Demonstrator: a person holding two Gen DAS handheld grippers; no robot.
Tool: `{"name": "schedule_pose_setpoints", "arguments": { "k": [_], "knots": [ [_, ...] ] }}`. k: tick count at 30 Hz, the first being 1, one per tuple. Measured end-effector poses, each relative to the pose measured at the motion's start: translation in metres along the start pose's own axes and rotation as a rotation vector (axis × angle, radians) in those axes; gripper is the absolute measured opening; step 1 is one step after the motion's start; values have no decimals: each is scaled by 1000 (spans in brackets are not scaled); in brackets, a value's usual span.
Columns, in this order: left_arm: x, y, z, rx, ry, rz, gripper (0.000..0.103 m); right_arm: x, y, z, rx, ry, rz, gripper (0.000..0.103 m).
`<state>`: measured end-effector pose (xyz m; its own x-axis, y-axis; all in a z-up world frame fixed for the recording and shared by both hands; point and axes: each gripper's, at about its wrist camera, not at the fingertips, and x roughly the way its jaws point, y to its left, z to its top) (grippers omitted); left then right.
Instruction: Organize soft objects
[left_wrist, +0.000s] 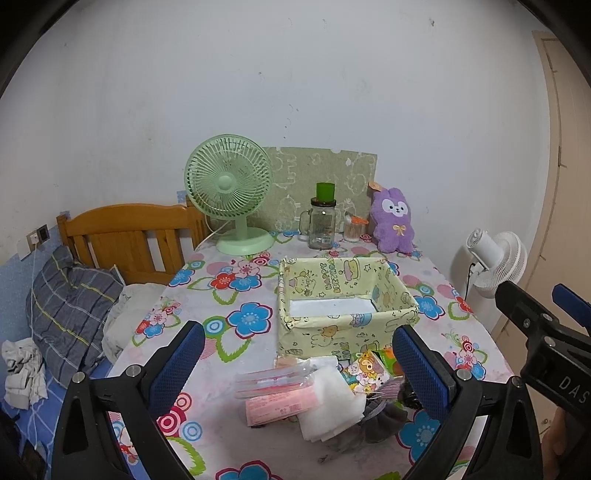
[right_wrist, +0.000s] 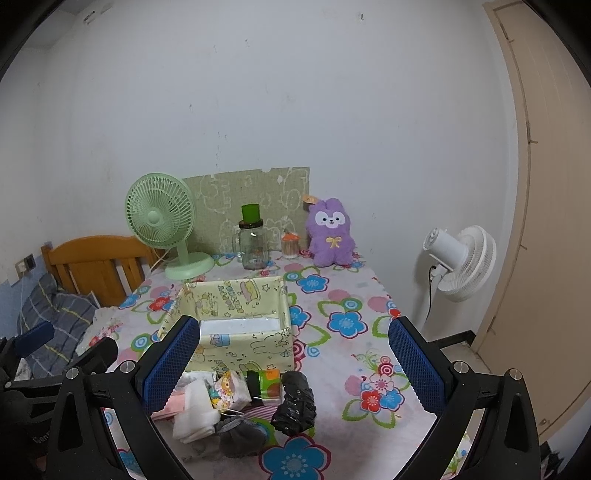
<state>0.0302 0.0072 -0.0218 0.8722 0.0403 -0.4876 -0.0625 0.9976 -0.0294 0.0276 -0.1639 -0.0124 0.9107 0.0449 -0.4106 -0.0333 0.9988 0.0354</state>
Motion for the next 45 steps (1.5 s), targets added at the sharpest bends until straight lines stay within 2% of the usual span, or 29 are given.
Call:
{"name": "schedule_pose_setpoints", "arguments": {
  "k": [12,45],
  "knots": [
    [21,-6,-8,24,26,-5,101,25,10,-8,-15,34,35,103],
    [109,18,-57,-20,282,6,92,120,46,-65,-48,275,88,97]
  ]
}}
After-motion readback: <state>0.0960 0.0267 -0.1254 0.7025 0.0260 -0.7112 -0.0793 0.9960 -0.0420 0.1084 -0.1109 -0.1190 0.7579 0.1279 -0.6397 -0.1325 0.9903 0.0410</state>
